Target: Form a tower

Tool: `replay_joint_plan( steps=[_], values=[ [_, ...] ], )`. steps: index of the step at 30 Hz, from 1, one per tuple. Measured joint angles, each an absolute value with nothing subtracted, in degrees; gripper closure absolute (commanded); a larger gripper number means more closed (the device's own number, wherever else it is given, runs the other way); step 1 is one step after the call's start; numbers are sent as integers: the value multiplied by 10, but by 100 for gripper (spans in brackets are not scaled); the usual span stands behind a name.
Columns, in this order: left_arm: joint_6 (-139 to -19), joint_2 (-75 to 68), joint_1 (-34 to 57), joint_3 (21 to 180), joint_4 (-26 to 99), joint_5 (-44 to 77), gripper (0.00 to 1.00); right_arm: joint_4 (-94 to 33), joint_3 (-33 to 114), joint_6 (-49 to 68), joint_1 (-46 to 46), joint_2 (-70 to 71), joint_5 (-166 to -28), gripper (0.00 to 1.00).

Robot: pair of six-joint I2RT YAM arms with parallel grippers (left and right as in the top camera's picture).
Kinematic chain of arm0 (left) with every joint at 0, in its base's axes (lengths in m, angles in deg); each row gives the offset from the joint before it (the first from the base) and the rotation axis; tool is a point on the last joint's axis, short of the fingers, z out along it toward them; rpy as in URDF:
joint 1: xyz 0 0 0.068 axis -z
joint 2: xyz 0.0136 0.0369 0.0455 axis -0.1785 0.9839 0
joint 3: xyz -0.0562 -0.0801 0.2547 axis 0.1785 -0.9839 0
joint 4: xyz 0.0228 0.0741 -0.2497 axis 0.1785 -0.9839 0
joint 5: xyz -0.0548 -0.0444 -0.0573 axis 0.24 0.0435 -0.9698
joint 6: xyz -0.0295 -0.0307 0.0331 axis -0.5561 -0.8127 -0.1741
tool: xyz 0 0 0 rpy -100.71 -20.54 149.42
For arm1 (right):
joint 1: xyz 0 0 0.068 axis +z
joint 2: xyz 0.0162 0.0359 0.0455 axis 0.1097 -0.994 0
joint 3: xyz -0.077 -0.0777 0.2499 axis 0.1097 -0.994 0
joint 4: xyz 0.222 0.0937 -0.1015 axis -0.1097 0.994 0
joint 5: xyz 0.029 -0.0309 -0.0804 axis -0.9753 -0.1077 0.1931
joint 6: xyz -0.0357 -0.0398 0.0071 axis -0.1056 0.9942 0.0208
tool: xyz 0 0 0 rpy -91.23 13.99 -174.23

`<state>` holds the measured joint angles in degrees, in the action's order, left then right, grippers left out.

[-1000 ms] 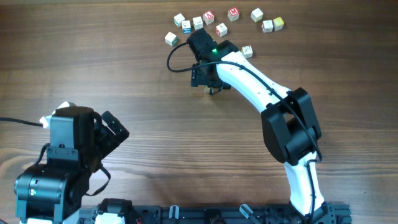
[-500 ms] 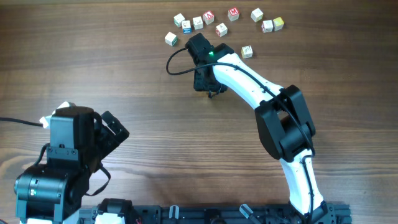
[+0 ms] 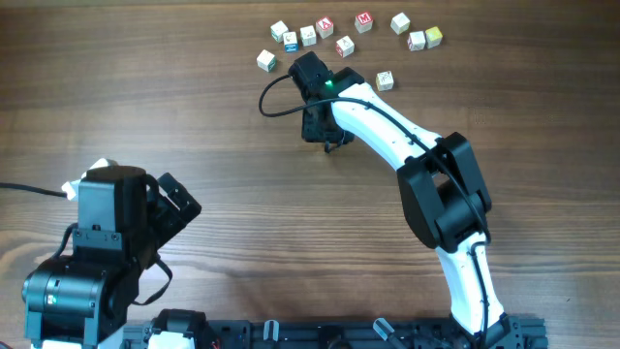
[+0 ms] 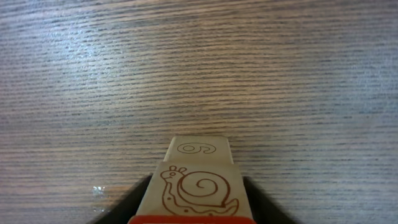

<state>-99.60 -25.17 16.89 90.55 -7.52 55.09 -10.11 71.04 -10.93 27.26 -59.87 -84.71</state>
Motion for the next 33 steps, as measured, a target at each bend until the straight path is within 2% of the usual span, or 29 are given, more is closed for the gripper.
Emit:
replay_joint_plan(
  steps=[2, 3, 10, 16, 18, 22, 28, 29, 31, 33],
  values=[
    [-996, -252, 169, 905, -75, 551, 0, -101, 710, -109, 273, -599, -847, 2],
    [-996, -252, 169, 905, -75, 551, 0, -101, 710, -106, 273, -599, -847, 1],
    [-996, -252, 169, 905, -75, 551, 0, -19, 749, -16, 273, -564, -847, 0],
    [-996, -252, 169, 905, -75, 551, 0, -57, 806, 274, 271, -390, -863, 0],
    [-996, -252, 169, 905, -75, 551, 0, -64, 839, 329, 253, -387, -888, 0],
    [-996, -251, 169, 905, -74, 551, 0, -87, 957, 375, 139, -422, -990, 0],
    [-996, -252, 169, 905, -75, 551, 0, -157, 1133, 391, 150, -519, -1026, 2],
    [-996, -252, 169, 905, -75, 551, 0, -145, 1137, 394, 152, -521, -1032, 1],
    [-996, -252, 169, 905, -74, 551, 0, -21, 1142, 452, 163, -524, -1057, 0],
    [-996, -252, 169, 905, -76, 551, 0, 174, 1145, 573, 172, -526, -1071, 1]
  ],
)
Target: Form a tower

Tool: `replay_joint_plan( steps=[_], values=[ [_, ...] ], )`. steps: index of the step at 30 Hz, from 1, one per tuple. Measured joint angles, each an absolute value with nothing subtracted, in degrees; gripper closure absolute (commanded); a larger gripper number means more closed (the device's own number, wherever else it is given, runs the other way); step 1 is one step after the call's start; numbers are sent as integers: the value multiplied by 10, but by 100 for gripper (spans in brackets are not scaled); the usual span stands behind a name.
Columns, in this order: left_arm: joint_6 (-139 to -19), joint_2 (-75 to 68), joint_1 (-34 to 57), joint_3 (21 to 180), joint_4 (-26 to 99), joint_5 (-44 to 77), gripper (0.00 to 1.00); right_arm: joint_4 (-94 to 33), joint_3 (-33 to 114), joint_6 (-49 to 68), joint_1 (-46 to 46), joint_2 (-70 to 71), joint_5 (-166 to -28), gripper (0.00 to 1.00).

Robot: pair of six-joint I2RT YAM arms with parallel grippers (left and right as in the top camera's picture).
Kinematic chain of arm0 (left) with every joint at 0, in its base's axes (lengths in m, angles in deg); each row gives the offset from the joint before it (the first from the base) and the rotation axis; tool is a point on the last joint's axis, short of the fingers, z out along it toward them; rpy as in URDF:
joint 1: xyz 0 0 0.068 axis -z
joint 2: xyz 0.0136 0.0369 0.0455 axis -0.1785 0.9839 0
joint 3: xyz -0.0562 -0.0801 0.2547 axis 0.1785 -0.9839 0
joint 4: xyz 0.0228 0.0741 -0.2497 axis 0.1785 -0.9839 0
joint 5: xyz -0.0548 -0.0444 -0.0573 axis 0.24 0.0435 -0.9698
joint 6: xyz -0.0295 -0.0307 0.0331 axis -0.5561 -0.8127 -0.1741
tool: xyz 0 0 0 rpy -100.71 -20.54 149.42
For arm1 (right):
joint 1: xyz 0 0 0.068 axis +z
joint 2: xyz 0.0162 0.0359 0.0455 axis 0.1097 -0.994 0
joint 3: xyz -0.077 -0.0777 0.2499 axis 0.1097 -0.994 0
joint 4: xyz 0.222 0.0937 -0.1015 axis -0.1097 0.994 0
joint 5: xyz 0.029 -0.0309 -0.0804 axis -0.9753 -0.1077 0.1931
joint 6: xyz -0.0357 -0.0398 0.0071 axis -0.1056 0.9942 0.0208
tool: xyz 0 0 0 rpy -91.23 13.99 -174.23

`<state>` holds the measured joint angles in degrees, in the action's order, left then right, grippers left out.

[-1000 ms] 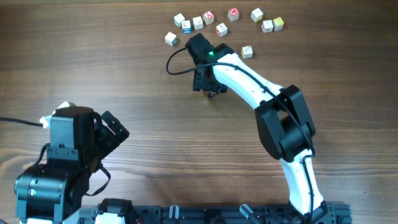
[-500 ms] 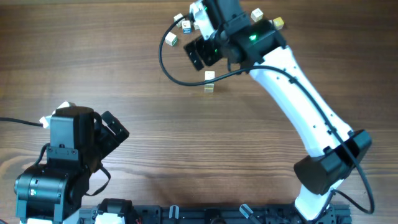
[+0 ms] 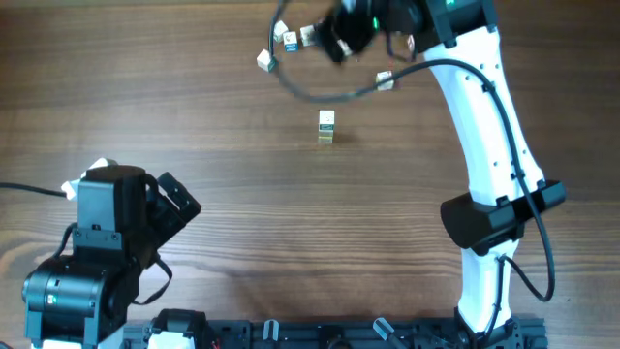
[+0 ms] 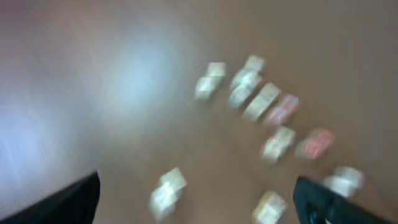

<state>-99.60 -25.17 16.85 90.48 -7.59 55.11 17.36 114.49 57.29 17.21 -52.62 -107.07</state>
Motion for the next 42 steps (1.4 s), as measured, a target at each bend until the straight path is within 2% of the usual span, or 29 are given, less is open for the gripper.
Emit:
replay_joint_plan(
  steps=[2, 4, 10, 22, 42],
  values=[
    [-996, -252, 169, 905, -74, 551, 0, 242, 1133, 689, 176, -529, -1086, 1],
    [-996, -252, 169, 905, -74, 551, 0, 236, 1088, 745, 177, -535, -1098, 1],
    [-996, -252, 169, 905, -75, 551, 0, 201, 979, 813, 192, -609, -1089, 1],
    [-996, -252, 169, 905, -74, 551, 0, 148, 978, 855, 207, -684, -1011, 0],
    [-996, -252, 169, 905, -74, 551, 0, 116, 978, 850, 207, -735, -1003, 0]
  ],
)
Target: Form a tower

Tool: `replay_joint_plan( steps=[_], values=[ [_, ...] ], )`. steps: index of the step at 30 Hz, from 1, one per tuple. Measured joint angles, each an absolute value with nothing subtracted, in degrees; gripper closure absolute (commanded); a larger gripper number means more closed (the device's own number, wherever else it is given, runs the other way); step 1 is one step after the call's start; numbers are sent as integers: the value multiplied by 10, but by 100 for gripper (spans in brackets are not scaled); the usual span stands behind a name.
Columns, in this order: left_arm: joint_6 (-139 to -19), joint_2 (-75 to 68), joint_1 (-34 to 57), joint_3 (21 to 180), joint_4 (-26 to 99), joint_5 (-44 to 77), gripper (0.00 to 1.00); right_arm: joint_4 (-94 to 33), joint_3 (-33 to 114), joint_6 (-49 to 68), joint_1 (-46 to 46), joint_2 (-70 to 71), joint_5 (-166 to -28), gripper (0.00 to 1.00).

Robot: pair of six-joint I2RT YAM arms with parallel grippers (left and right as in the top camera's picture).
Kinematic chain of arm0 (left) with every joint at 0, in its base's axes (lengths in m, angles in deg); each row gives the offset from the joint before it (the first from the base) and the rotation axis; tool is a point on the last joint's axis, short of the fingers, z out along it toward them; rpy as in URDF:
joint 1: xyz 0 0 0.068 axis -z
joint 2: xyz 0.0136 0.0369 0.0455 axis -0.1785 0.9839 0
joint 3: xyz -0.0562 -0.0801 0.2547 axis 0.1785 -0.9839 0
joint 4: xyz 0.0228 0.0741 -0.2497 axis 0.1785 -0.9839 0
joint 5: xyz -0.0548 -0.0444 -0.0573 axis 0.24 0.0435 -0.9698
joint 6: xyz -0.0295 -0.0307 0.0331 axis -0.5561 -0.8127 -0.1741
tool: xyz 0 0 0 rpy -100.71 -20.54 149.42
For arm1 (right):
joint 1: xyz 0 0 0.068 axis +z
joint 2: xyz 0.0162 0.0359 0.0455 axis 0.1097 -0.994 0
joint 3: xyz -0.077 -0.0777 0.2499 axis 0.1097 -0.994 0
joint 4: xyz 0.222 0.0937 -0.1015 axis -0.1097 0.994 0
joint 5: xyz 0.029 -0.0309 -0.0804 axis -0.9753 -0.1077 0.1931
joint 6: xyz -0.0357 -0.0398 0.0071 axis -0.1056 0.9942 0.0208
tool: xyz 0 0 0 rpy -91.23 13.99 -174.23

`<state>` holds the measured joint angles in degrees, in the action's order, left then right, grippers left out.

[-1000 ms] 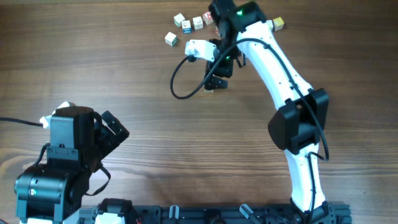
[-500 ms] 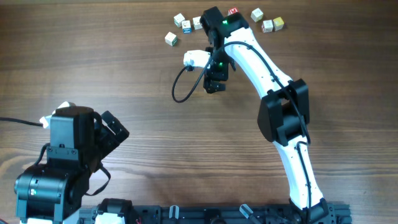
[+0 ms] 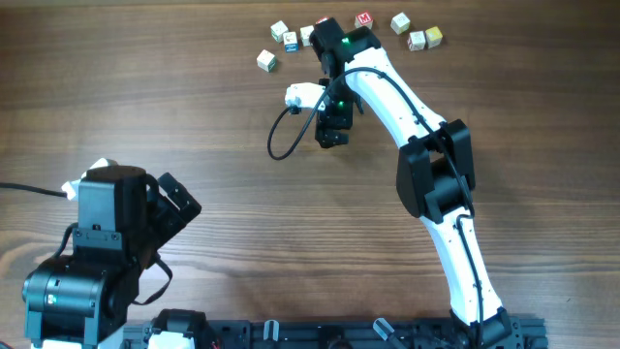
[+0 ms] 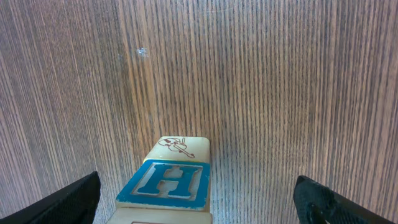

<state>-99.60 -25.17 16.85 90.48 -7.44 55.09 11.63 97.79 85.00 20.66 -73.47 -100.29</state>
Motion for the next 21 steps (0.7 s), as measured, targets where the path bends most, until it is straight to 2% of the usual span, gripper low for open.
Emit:
replay_joint_plan(
  steps=[14, 21],
  values=[
    [-996, -252, 169, 905, -75, 551, 0, 107, 978, 835, 207, -738, -996, 2],
    [-996, -252, 169, 905, -74, 551, 0, 107, 978, 824, 207, -748, -992, 15]
  ],
)
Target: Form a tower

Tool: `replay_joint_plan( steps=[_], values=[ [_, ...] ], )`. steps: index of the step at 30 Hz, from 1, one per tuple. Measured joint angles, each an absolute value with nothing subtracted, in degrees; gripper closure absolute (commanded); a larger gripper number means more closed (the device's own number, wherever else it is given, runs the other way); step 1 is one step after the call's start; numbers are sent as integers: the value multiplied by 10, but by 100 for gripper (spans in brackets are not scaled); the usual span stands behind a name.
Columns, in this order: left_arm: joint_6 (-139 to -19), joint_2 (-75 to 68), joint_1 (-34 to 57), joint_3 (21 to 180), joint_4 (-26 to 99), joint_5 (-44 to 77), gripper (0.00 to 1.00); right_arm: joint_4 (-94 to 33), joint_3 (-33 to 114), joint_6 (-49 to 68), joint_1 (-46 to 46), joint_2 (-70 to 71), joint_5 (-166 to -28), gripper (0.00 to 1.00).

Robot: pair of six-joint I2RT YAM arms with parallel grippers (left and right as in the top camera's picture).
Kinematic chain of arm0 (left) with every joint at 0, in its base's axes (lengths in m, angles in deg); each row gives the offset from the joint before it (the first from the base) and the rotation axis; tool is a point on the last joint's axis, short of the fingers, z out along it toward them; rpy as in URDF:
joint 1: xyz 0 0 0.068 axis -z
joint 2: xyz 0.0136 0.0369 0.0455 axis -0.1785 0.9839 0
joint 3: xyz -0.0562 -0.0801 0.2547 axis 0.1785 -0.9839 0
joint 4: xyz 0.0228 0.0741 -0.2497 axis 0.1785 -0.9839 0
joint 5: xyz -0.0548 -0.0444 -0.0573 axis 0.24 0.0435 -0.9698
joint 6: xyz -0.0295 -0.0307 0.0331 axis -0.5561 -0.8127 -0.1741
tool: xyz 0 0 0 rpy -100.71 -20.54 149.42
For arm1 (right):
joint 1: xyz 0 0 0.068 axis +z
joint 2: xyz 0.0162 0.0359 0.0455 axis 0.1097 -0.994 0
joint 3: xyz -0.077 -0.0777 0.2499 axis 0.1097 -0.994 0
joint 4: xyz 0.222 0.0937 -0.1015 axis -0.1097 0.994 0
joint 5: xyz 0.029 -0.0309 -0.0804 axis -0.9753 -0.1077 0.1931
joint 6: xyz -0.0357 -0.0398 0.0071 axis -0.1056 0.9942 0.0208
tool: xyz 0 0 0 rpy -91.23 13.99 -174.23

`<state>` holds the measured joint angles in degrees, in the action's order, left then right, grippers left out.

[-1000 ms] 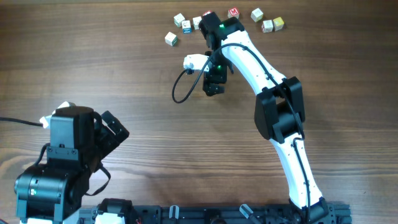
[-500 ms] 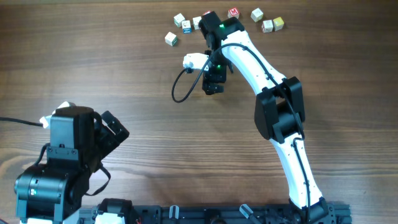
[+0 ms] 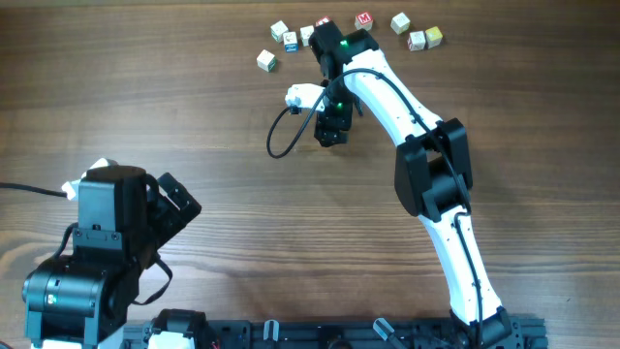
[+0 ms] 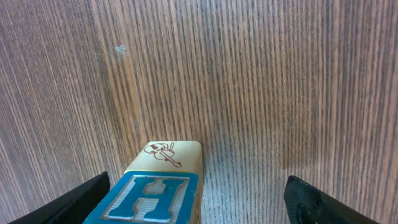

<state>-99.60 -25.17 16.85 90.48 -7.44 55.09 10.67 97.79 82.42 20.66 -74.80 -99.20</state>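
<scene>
In the right wrist view a cream block with a blue H face (image 4: 146, 199) tops the stack, and a cream face with a brown violin drawing (image 4: 166, 154) shows just beyond it. My right gripper (image 4: 196, 199) is open around it: the left fingertip (image 4: 81, 198) is close beside the block and the right fingertip (image 4: 314, 202) stands well off. Overhead, the right gripper (image 3: 329, 124) hangs over the stack at mid-table and hides it. My left gripper (image 3: 179, 202) rests at the near left, far from the blocks.
Several loose blocks lie at the far edge: a white one (image 3: 266, 61), a blue-edged one (image 3: 291, 41), a red one (image 3: 364, 19), a yellow-green one (image 3: 433, 36). A black cable (image 3: 281, 145) loops left of the right wrist.
The right wrist has shifted slightly, so the H block sits lower and further left in its view. The jaws are still open. The left arm is unchanged.
My right gripper was first shut on a snail block set on another block at mid-table. Then the arm was up by the loose blocks, open, leaving a short stack behind. By 0.7 s ago it was back over the stack, open, with the H block on top.
</scene>
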Motion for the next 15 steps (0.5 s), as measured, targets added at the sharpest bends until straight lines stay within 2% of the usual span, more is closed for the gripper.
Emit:
replay_joint_plan(
  steps=[2, 15],
  values=[
    [-996, -252, 169, 905, -74, 551, 0, 107, 978, 822, 207, -749, -992, 20],
    [-996, -252, 169, 905, -75, 551, 0, 107, 978, 820, 207, -749, -992, 32]
  ],
)
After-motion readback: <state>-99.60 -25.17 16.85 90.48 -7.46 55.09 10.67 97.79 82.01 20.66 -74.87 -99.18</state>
